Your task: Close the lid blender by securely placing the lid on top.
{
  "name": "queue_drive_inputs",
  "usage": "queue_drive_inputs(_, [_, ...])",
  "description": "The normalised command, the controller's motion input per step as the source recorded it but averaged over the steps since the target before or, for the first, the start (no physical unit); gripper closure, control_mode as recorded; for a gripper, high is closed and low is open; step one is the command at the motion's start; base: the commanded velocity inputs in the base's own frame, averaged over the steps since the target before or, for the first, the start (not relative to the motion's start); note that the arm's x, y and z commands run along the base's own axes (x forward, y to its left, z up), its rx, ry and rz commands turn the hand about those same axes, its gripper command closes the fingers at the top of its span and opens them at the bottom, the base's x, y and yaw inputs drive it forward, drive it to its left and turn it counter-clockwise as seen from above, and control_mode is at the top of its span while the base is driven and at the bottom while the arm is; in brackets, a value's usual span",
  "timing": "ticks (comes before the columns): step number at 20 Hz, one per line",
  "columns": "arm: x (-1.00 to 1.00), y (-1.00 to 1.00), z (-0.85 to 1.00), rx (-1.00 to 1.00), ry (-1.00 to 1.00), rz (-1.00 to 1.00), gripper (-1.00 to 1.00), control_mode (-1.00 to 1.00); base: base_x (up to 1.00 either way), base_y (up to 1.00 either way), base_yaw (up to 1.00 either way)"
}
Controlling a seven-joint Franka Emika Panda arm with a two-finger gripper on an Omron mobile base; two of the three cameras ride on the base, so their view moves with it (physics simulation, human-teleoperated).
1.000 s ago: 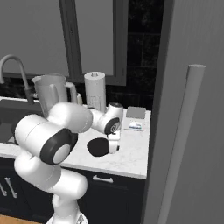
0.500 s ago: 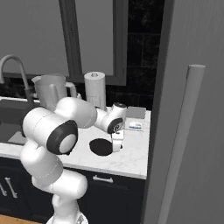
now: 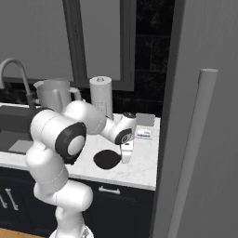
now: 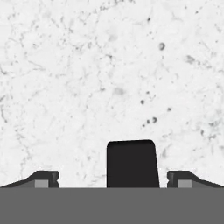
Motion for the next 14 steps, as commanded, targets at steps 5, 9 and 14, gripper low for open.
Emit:
queue_drive_inputs(5, [0.01, 0.04, -0.32, 0.00, -0.06, 0.00, -1.00, -1.00, 0.00, 0.00, 0.00])
queue_drive_inputs(9, [0.00, 0.13, -0.30, 0.00, -0.06, 0.00, -1.00, -1.00, 0.00, 0.00, 0.00])
queue_drive_inputs(14, [0.00, 0.27, -0.28, -0.01, -0.02, 0.00, -1.00, -1.00, 0.00, 0.00, 0.00])
